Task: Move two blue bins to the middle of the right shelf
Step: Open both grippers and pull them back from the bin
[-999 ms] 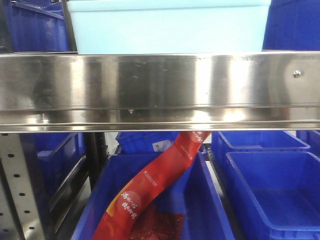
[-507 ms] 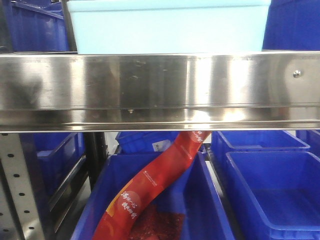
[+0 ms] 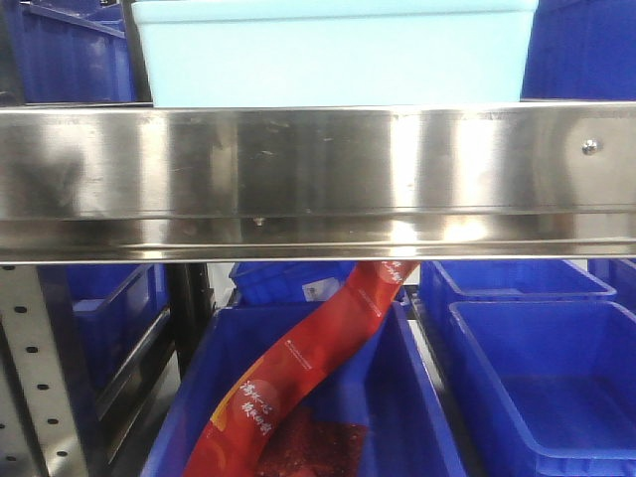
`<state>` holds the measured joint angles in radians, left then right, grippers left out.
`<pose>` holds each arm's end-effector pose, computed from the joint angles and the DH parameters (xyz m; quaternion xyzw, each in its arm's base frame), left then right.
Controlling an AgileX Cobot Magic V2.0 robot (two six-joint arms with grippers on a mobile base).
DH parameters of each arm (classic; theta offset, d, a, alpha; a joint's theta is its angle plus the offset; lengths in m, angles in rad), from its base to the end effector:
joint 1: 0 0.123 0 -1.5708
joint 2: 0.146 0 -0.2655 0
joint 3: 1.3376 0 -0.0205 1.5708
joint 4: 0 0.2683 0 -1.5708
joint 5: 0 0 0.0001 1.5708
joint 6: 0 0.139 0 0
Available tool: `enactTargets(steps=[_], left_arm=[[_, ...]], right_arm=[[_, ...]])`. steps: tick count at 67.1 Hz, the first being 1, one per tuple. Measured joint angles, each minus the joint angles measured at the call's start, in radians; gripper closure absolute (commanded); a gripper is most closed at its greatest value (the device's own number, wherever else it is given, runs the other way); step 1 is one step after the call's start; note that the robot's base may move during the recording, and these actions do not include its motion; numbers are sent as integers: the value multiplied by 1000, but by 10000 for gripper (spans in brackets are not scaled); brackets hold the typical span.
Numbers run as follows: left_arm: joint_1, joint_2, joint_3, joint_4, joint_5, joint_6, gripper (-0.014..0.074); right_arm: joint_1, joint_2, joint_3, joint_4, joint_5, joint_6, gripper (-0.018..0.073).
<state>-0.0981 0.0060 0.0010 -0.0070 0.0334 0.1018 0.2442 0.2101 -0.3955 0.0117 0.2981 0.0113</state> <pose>0.1415 -0.0140 0.2115 0.0666 0.6872 -0.0013 0.7235 0.1386 0.0350 0.3039 -0.0804 0.7115 0.0940 0.6917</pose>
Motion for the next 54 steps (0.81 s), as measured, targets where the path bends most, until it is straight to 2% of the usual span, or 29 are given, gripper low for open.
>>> enactTargets(steps=[29, 46, 54], left_arm=[[0, 0, 0, 0, 0, 0, 707], [0, 0, 0, 0, 0, 0, 707], [0, 0, 0, 0, -2, 0, 707]], right_arm=[[-12, -2, 11, 0, -26, 0, 721], [-175, -7, 150, 41, -207, -17, 721], [-214, -56, 248, 51, -243, -19, 721]])
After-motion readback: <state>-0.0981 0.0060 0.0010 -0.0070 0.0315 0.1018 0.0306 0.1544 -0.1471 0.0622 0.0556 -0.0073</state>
